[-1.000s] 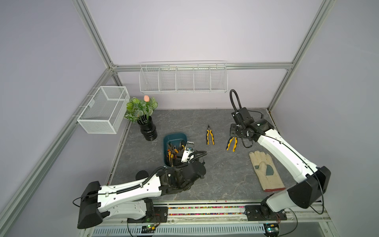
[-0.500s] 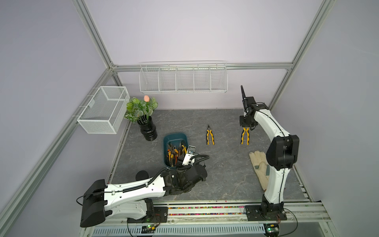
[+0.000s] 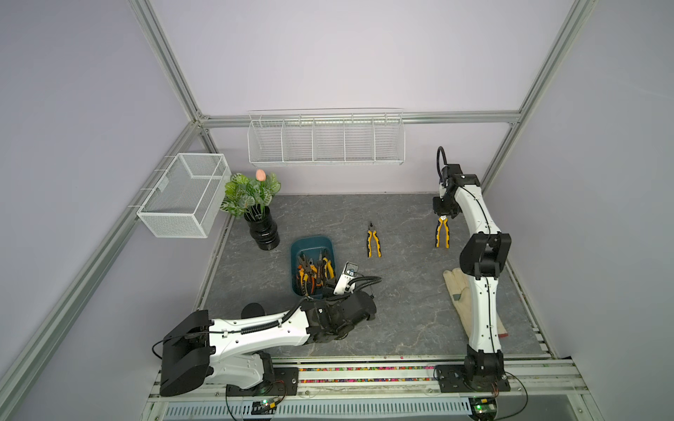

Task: Take the pliers out of the storage box
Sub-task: Place the pliers at the center of the board.

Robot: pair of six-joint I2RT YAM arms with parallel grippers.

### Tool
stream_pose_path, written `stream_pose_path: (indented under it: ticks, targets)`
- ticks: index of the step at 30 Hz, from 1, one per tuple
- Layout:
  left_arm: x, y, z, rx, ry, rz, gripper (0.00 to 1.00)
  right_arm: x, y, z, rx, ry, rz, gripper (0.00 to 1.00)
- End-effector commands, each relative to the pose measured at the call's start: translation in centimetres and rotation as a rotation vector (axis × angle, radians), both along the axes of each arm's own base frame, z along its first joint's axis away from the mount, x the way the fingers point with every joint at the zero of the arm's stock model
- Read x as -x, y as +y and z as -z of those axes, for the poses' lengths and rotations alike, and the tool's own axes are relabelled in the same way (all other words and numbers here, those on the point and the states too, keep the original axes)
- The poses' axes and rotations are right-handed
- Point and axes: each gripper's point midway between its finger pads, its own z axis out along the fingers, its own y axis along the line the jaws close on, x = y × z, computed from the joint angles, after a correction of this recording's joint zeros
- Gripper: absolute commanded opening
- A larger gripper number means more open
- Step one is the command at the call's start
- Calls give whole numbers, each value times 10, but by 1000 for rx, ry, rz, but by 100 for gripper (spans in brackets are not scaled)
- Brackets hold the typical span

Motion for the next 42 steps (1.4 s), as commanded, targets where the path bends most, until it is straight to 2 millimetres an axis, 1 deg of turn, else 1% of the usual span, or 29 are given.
stream_pose_path:
  ticks: [1,3,6,13,17,21,26,29,33,37,42]
  targets:
    - [-6,-10,0,46,30,11,62,15,4,24,-7,110,-25,7]
    - [-8,-9,5,48,45,11,62,17,6,33,-20,132,-26,7]
    - [-10,-6,6,57,48,11,62,18,10,40,-38,147,-26,7]
    - [-9,-2,6,61,53,9,61,20,14,49,-61,165,-22,9]
    - [-9,1,5,66,55,3,61,19,18,57,-80,170,-25,10]
    - [-8,3,6,64,56,-4,61,14,16,66,-76,167,-20,14]
    - [-8,3,6,56,59,-7,61,10,16,76,-75,166,-17,17]
    - [-9,1,7,48,58,-8,61,8,20,80,-90,164,-19,17]
    - [-10,-3,8,45,65,-7,61,7,19,81,-92,159,-18,17]
    - [-10,-5,9,50,72,-6,61,6,23,83,-112,158,-16,17]
    - [-9,-3,10,48,79,-10,61,5,26,86,-131,160,-15,21]
